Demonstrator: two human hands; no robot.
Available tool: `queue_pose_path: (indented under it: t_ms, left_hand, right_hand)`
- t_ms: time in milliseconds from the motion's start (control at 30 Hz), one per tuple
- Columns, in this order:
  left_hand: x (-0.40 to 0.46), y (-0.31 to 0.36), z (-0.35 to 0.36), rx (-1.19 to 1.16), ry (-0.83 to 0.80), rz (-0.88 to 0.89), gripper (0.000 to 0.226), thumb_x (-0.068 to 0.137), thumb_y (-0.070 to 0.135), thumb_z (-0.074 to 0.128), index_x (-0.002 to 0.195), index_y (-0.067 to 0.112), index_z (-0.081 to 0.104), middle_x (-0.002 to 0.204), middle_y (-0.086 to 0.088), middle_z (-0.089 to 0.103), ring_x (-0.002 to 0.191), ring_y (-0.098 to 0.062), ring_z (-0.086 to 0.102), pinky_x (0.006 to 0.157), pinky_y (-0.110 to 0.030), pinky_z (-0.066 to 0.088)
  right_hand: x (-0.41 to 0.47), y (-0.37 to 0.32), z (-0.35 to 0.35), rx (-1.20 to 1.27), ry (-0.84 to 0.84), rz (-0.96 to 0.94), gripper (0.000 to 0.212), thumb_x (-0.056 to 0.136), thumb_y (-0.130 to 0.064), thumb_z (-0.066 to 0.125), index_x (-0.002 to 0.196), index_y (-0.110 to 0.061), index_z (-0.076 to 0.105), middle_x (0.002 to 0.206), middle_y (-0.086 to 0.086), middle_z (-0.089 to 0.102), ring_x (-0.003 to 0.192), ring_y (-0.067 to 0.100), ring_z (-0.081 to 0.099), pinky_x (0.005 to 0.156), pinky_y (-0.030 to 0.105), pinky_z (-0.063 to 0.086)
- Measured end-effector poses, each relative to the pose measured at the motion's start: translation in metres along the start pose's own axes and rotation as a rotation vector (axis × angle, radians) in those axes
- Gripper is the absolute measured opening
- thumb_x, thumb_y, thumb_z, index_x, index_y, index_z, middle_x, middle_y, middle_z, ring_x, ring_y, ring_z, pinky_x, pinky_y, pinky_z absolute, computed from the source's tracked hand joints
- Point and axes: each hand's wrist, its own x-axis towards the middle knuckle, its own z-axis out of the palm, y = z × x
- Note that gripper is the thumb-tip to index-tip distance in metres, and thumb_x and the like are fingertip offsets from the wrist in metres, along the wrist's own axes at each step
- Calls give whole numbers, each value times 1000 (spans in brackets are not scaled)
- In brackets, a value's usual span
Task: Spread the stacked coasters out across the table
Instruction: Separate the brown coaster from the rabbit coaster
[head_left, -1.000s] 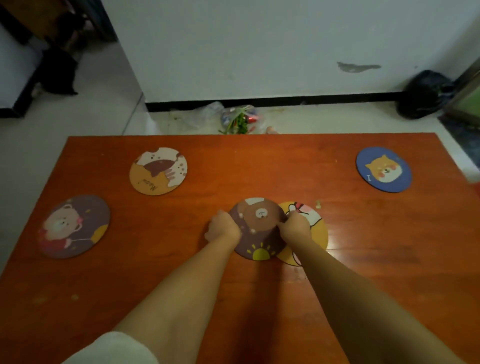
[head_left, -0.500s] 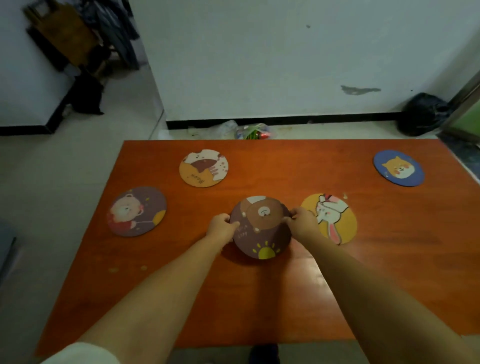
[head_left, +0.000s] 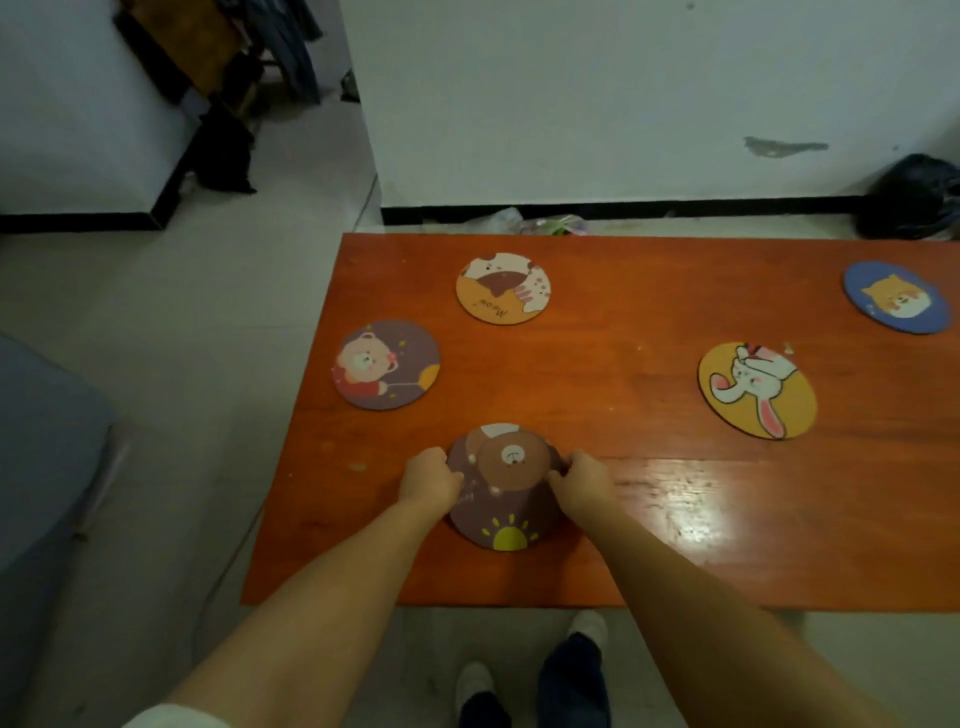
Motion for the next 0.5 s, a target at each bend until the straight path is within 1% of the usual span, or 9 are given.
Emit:
queue_pose_path:
  t_ms: [33,67,100,200,267,367,433,500]
  left_hand:
    - [0,1,1,17,4,15,14,94,21,57,95,7,55,109,-19,62,94,-32,58,75,-40,47]
    - [2,2,2,48,12,28,22,94,22,57,109,6,55,117,-18,60,103,-34,59,81,-42,50]
    - [3,3,0,84,16,38,30,93,23,57,118,7,52,124,-16,58,111,-35,58,85,-44,51]
    - [6,9,-8,136,34,38,51,89,26,63,132,11,41,137,-15,46,123,-36,50,93,-46,50]
    - [9,15,-15,133,23,49,54,89,28,64,133,11,39,139,-15,43,124,-36,49,96,-47,50]
    - [13,37,-18,117,11,96,49,90,29,62,130,9,42,135,-15,45,120,-36,50,96,-47,50]
    - [14,62,-16,95,7,148,43,91,28,60,126,8,44,131,-15,48,116,-36,52,92,-45,49]
    - [16,91,-9,61,-6,207,38,92,29,59,121,8,46,126,-14,49,111,-35,54,85,-43,48]
  right_hand:
    - [0,0,0,-33,7,-7,23,94,-21,53,108,-3,53,114,20,62,98,36,58,70,36,43]
    - [-1,0,-1,-73,10,-18,25,94,-22,53,110,-3,52,114,20,61,101,36,59,72,38,46]
    - [-1,-1,-2,-112,14,-31,26,94,-23,53,111,-4,50,114,19,60,102,36,59,75,41,49]
    - [1,-5,-11,-164,25,-42,33,92,-26,57,117,-7,45,120,17,54,105,37,58,85,49,53]
    - [6,-4,-24,-147,52,-27,37,91,-29,57,119,-9,44,123,17,52,108,38,57,87,48,52]
    - [16,5,-52,-105,117,-6,37,92,-33,55,120,-11,46,123,16,55,108,36,57,78,37,45]
    - [24,17,-76,-67,164,27,36,91,-32,56,119,-12,48,120,15,59,105,34,60,75,35,45]
    - [31,30,-102,-45,202,59,34,91,-29,56,119,-12,49,118,15,61,103,33,61,80,38,50]
